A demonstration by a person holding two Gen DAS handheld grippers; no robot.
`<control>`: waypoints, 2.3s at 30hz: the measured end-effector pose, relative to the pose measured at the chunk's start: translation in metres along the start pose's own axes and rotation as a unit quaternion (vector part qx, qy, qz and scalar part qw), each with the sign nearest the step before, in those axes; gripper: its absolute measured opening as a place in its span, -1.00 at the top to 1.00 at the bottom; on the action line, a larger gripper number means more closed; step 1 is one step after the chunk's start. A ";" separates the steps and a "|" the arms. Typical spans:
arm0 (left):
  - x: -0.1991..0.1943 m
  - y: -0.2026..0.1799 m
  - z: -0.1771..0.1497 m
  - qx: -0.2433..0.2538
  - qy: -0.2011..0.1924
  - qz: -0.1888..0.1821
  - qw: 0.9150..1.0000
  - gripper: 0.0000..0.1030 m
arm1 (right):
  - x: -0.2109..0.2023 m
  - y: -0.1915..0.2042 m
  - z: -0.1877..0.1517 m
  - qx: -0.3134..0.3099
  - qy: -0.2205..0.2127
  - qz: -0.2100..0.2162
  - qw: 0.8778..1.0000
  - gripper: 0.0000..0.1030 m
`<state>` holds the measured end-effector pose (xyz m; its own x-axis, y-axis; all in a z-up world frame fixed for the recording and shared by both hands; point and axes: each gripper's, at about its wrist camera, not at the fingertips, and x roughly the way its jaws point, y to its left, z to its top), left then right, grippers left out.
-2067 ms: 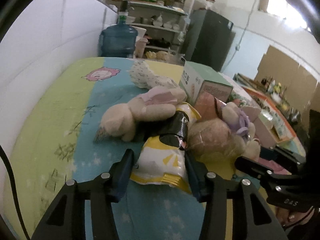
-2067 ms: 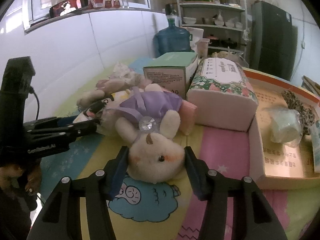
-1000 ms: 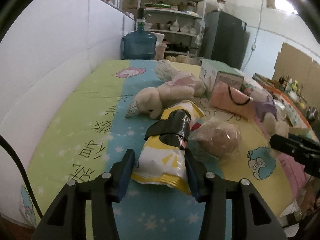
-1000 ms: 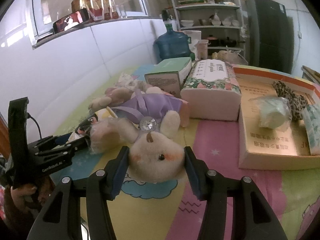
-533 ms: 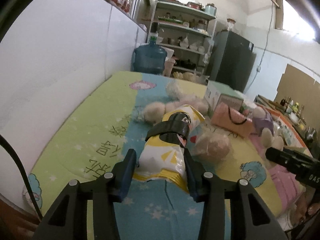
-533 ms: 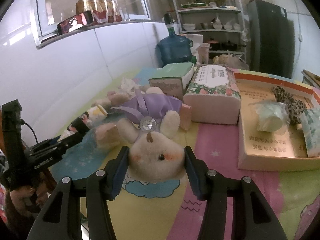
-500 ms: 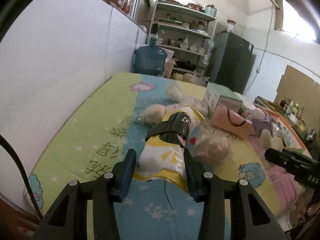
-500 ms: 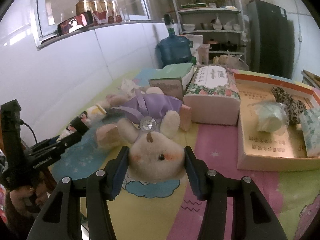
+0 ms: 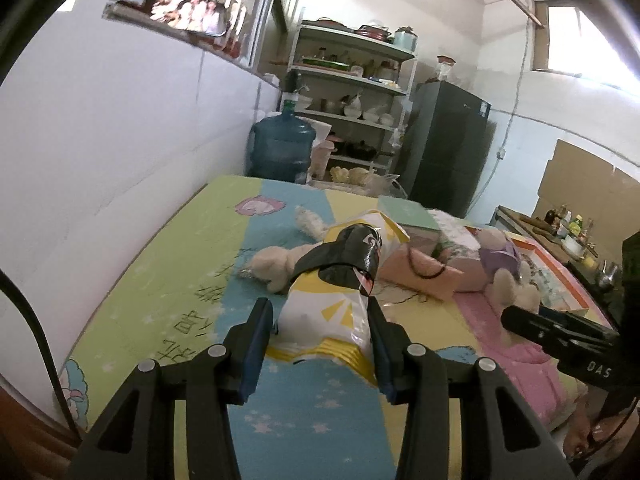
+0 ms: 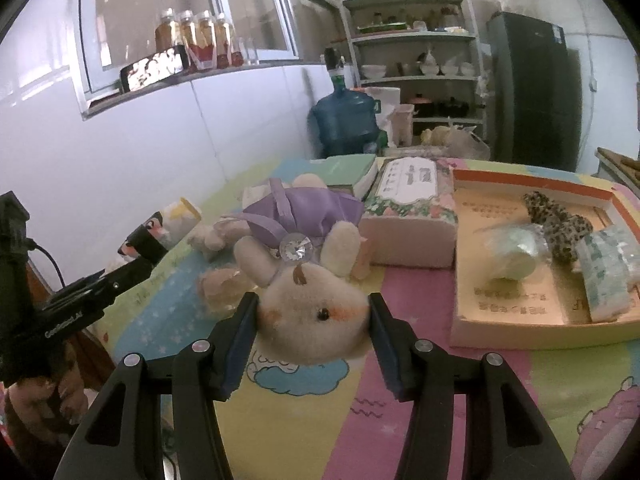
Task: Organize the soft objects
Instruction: 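Carry the snack bag and white bunny over the cardboard tray with both tools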
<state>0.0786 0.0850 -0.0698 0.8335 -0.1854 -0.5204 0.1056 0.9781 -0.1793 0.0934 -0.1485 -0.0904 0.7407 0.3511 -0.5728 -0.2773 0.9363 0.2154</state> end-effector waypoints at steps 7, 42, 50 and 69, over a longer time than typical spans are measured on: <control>-0.006 -0.034 0.007 0.021 -0.012 -0.026 0.999 0.11 | -0.015 -0.011 0.003 0.013 -0.016 -0.008 1.000 -0.09; 0.067 -0.196 0.041 0.078 0.010 -0.142 0.987 0.11 | -0.104 -0.161 0.022 0.084 -0.096 -0.157 0.979 -0.09; 0.082 -0.218 0.053 0.075 0.023 -0.160 0.984 0.11 | -0.113 -0.184 0.038 0.080 -0.104 -0.187 0.974 -0.09; 0.142 -0.265 0.077 0.074 0.067 -0.165 0.981 0.11 | -0.098 -0.245 0.063 0.095 -0.067 -0.192 0.975 -0.09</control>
<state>0.2105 -0.1929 -0.0323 0.6622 -0.4957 -0.5619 0.4438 0.8637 -0.2389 0.1274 -0.4124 -0.0371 0.8448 -0.0396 -0.5336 0.1444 0.9772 0.1560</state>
